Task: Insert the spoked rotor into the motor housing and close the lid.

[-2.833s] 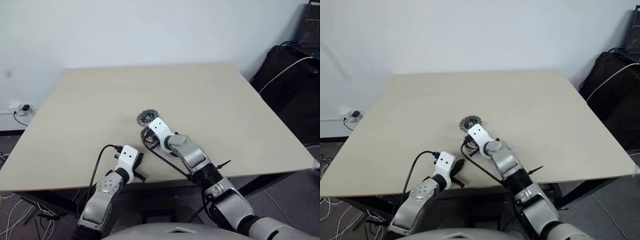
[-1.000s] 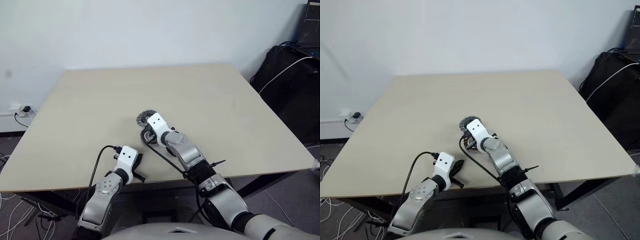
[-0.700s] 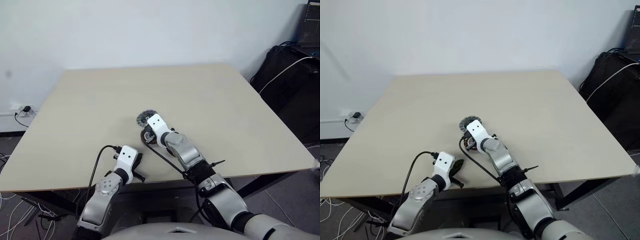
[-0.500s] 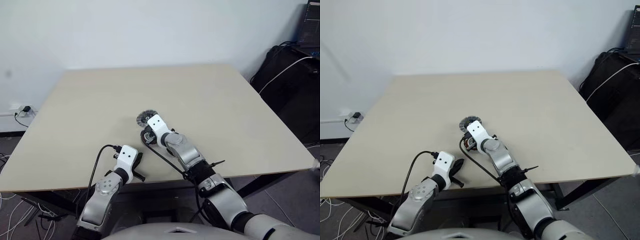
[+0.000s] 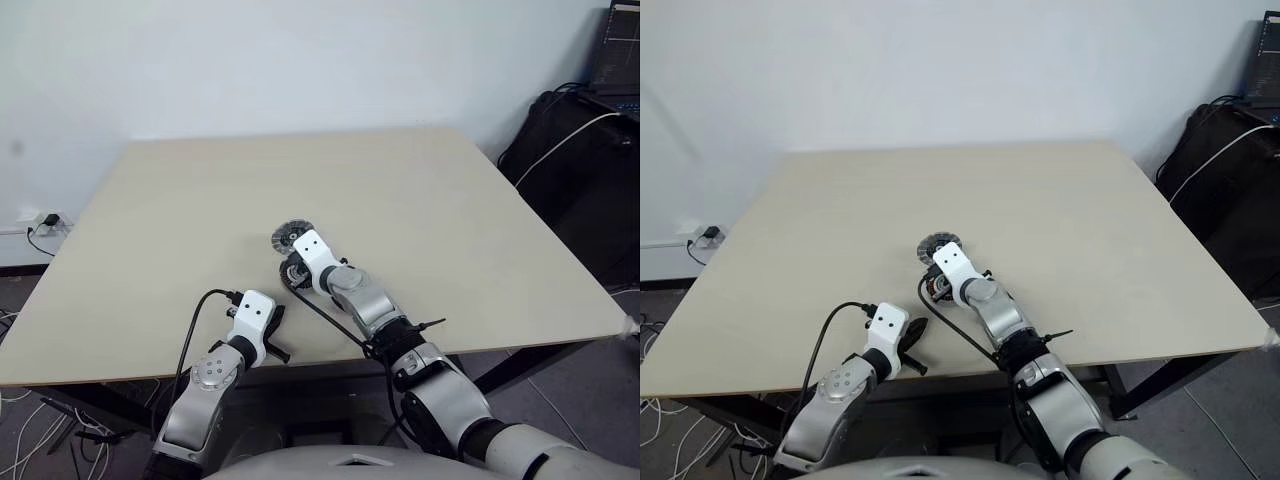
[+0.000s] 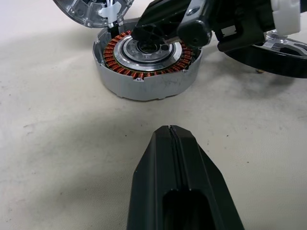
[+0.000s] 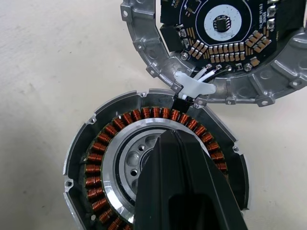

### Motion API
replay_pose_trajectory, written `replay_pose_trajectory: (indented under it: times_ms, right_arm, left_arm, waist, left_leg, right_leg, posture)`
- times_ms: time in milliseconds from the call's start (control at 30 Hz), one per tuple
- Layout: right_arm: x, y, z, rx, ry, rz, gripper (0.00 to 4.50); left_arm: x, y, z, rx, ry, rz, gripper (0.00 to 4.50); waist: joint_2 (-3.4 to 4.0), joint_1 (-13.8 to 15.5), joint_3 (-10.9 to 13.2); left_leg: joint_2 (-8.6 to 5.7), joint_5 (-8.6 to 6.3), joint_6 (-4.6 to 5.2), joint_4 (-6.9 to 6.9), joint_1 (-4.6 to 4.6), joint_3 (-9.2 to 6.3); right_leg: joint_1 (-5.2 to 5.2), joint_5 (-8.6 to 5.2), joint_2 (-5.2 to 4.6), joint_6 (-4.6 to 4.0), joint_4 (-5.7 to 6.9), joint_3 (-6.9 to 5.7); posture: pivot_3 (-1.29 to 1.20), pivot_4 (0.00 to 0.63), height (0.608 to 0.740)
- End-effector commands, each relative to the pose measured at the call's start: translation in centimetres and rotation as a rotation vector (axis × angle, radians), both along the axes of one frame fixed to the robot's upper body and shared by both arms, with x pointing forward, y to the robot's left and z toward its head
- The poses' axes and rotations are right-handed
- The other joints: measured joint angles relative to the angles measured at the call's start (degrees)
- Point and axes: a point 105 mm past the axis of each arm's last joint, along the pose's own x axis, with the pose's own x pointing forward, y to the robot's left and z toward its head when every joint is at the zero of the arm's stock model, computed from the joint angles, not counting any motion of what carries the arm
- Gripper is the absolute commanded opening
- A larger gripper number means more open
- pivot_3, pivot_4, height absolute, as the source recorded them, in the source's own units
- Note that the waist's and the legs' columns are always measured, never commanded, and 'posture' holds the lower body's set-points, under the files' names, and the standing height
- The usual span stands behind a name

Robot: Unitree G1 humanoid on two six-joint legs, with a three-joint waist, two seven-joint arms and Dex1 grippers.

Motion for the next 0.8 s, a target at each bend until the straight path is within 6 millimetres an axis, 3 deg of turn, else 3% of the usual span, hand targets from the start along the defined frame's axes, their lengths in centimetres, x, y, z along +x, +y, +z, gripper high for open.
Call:
replay_pose_trajectory:
  times_ms: [33,467,600,800]
  right_arm:
    - [0.5,0.3,1.3,0.033,-0.046,0.003,0.02]
    - [0.4,0.9,4.3,0.130,-0.123,0.019,0.02]
    - [0.2,0.7,3.3,0.112,-0.092,0.012,0.02]
    - [-0.6,0.2,-0.3,0.038,0.030,0.010,0.02]
  left_arm:
    - [0.4,0.0,1.4,-0.007,-0.051,-0.004,0.00]
    - [0.3,-0.3,1.2,-0.009,-0.044,-0.025,0.00]
    - [0.2,-0.4,1.2,-0.010,-0.041,-0.027,0.00]
    - [0.2,-0.2,1.1,-0.009,-0.038,-0.019,0.00]
  waist:
    - [0.00,-0.01,0.00]
    - [0.00,0.01,0.01]
    - [0.00,0.01,0.01]
    - [0.02,-0.01,0.01]
  left_leg:
    - [0.00,0.00,0.00,0.00,0.00,0.00]
    - [0.00,0.00,0.02,-0.05,-0.04,-0.01]
    - [0.00,0.00,0.02,-0.05,-0.04,-0.01]
    - [0.00,0.01,0.02,-0.05,-0.04,0.00]
  right_leg:
    - [0.00,0.00,0.00,0.00,0.00,0.00]
    - [-0.05,-0.01,0.00,-0.01,-0.01,0.01]
    - [-0.06,-0.01,0.00,-0.01,-0.02,0.01]
    - [-0.04,-0.01,0.00,-0.02,-0.02,0.01]
  posture:
    - [0.00,0.000,0.740]
    - [0.00,0.000,0.740]
    - [0.00,0.000,0.740]
    - [0.00,0.000,0.740]
